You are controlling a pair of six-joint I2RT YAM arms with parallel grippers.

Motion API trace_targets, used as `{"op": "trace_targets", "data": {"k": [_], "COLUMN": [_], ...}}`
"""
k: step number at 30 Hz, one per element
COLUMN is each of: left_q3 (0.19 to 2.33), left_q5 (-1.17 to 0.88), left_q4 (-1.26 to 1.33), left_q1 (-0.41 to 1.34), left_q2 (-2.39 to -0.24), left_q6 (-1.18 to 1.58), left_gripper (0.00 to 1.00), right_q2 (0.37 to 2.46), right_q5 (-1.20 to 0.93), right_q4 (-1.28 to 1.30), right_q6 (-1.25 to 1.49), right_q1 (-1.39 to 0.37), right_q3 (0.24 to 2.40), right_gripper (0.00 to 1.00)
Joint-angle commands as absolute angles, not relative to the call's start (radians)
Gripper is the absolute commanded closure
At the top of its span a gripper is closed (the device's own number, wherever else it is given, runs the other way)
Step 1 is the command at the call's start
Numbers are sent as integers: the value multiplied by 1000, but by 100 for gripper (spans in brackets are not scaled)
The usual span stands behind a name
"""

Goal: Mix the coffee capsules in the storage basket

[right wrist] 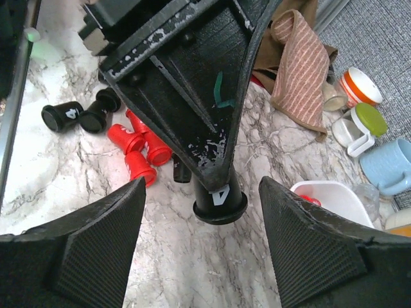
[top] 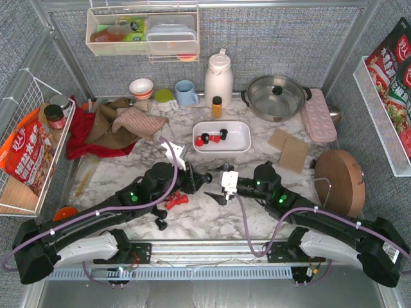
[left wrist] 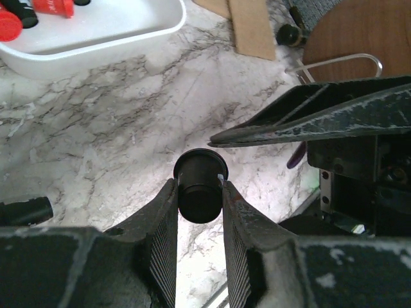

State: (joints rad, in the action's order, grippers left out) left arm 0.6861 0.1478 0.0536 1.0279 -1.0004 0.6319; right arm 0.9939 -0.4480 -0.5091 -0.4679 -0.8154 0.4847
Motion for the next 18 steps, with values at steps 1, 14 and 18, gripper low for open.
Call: {"op": "trace_targets", "data": {"k": [1, 14, 18], "left_q3": [693, 664, 664], "left_q5": [91, 53, 52], "left_q4": [106, 133, 134], "left_q1": [1028, 1030, 1029], "left_q2": [-999, -962, -966], "left_q6": [610, 612, 614], "left_gripper": [73, 73, 73], "right_q2": [1001, 1034, 1030], "right_q5": [-428, -338, -337], "right_q4": [-447, -446, -443], "right_q6": [-539, -551, -553], "right_q1": [-817, -833, -836], "right_q3": [504, 528, 530], "right_gripper": [25, 38, 43]}}
